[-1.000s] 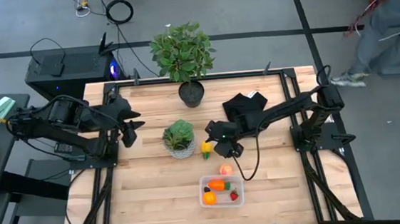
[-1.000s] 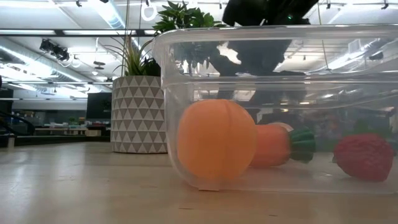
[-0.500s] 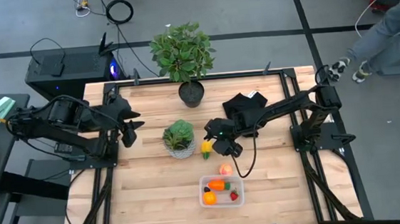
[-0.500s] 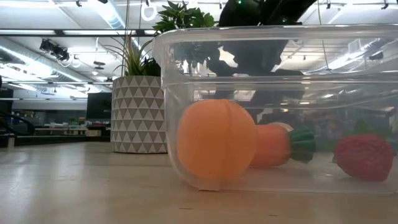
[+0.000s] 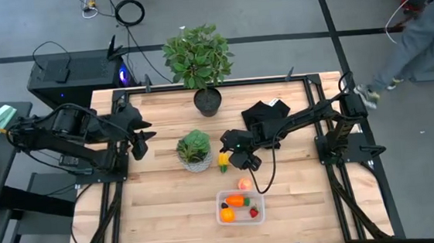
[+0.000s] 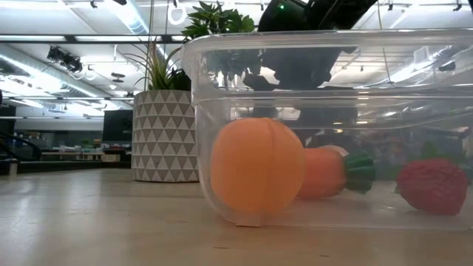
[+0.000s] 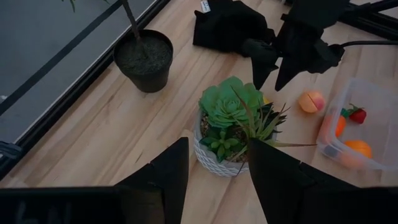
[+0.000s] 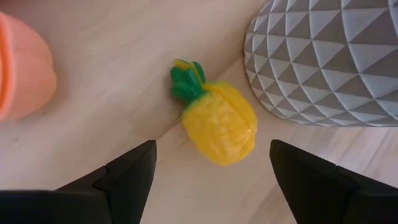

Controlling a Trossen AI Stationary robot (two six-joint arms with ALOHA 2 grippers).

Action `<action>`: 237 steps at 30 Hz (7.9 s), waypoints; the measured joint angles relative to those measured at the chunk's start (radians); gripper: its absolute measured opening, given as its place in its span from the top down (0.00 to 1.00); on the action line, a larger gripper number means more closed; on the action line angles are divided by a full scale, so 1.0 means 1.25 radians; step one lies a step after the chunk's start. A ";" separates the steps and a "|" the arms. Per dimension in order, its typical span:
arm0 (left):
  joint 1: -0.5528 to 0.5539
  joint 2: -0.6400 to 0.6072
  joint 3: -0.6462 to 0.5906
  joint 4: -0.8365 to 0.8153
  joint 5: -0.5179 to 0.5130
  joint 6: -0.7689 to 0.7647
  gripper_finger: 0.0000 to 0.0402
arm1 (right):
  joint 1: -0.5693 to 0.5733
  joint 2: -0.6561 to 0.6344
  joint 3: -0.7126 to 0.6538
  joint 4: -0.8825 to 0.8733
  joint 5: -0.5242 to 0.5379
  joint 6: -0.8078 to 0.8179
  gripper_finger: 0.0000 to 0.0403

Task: Pick and placing Produce into tupperware
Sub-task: Put the pineapple in the transparent bin, then put the peach in the transparent bin

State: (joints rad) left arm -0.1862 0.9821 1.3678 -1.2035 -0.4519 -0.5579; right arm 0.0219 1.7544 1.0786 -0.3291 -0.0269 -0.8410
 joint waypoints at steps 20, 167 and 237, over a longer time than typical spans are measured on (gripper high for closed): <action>0.000 0.000 0.000 0.000 0.000 -0.006 0.58 | -0.016 0.001 0.000 0.004 -0.019 -0.035 0.21; -0.068 0.000 0.000 -0.087 0.126 -0.153 0.58 | -0.044 -0.068 0.051 -0.341 -0.153 0.583 0.54; -0.097 0.000 0.000 -0.132 0.086 -0.147 0.58 | 0.137 0.106 0.090 -0.221 -0.211 0.155 0.10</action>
State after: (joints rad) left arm -0.3073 0.9822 1.3678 -1.3686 -0.3439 -0.7411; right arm 0.1932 1.8867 1.1908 -0.6056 -0.2901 -0.6468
